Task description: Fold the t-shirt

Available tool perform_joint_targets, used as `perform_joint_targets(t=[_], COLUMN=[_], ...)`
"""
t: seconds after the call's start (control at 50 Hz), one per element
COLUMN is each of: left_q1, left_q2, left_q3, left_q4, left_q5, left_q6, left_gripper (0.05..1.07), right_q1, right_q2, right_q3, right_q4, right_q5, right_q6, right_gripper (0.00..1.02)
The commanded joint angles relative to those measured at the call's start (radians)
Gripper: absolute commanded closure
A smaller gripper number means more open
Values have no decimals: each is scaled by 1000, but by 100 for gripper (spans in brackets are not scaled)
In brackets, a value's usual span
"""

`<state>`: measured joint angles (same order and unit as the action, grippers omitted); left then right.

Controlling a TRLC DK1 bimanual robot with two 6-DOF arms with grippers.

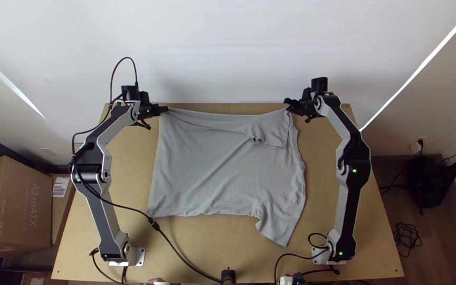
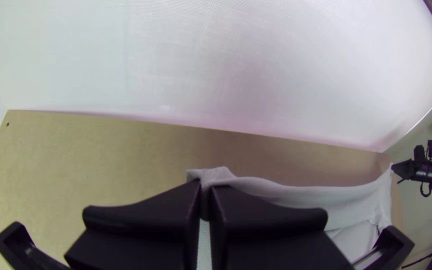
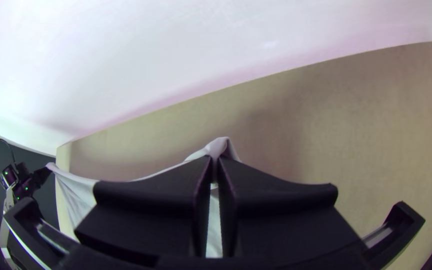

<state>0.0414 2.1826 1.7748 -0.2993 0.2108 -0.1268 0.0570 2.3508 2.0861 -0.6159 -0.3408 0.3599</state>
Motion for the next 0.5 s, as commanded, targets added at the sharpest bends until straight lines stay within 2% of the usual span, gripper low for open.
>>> perform_joint_targets(t=[0.0, 0.3, 0.48], left_q1=[8, 17, 25], left_q2=[28, -24, -99], left_q3=[77, 109, -3], left_q4=[-35, -259, -258], left_q5=[9, 56, 84], left_q6=[-2, -20, -22], left_gripper=[105, 105, 105], right_q1=[-16, -13, -14], right_q2=[94, 39, -13], right_q3=[170, 175, 146], right_q4=[-93, -197, -328], right_q5=[8, 8, 8], right_q6=[7, 13, -1], right_gripper=[100, 100, 100])
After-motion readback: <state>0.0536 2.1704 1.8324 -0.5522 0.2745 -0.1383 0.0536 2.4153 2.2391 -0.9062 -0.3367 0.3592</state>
